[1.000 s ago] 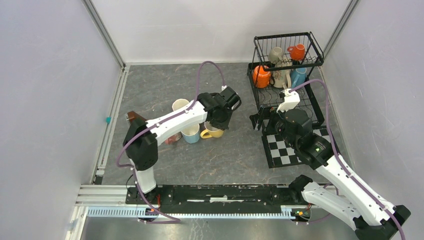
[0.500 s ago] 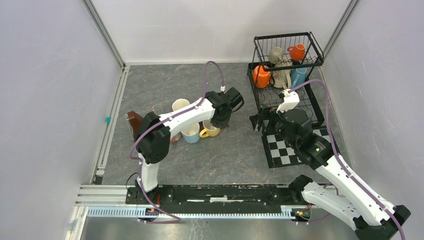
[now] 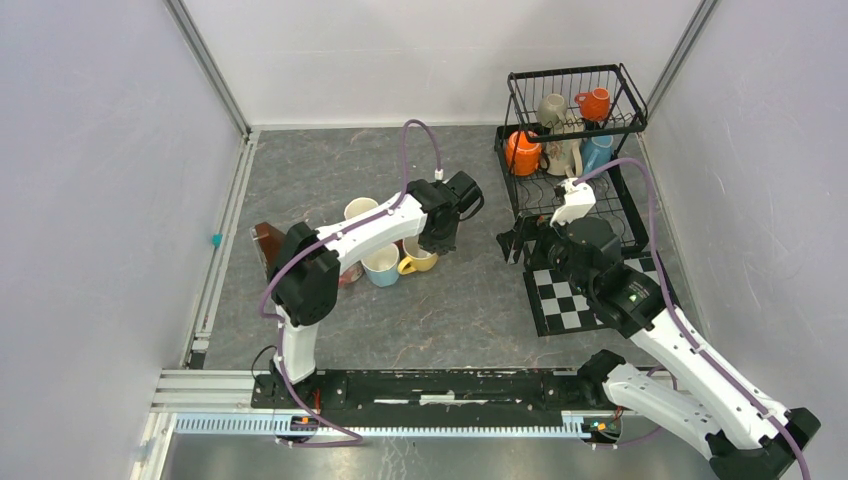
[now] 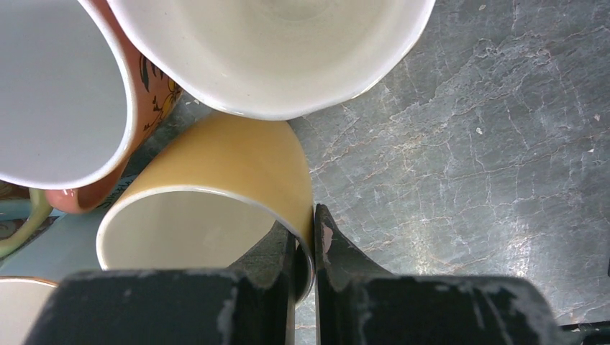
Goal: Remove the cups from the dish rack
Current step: Place the cup at the center of the board.
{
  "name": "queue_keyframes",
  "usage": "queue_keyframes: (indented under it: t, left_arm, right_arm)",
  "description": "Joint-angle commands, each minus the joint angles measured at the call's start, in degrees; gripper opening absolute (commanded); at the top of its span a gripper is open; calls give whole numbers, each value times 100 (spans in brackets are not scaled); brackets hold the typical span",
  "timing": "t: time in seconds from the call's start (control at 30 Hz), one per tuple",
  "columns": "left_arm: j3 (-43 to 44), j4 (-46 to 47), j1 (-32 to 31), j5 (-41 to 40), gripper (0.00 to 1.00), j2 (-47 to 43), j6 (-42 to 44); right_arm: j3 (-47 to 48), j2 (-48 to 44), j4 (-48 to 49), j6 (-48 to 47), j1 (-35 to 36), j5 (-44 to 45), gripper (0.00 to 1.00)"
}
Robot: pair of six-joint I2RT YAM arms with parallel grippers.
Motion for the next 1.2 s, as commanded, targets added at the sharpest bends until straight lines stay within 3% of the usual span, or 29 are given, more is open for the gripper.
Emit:
queue_keyframes:
  t: [0.0,0.2,0.6,1.0,1.17]
  left_arm:
    - [38,125,48,-160,10,-23,-173]
    - [-59,210,54,-100,12,2,-141]
    - [-140,300,55,-58,29,-108,-19]
    - [146,329,50,395,63,-760,158]
    - [40,459,59,519,85,-1260,213]
  right_arm:
    - [138,26,140,-55,-2,-46,98]
    - [138,55,156,-47,-8,-71,98]
    - [198,162,204,-63,-6,-164,98]
    - [426,314,183,-125,-8,-198,98]
    - [544,353,119,-156,-2,-100,98]
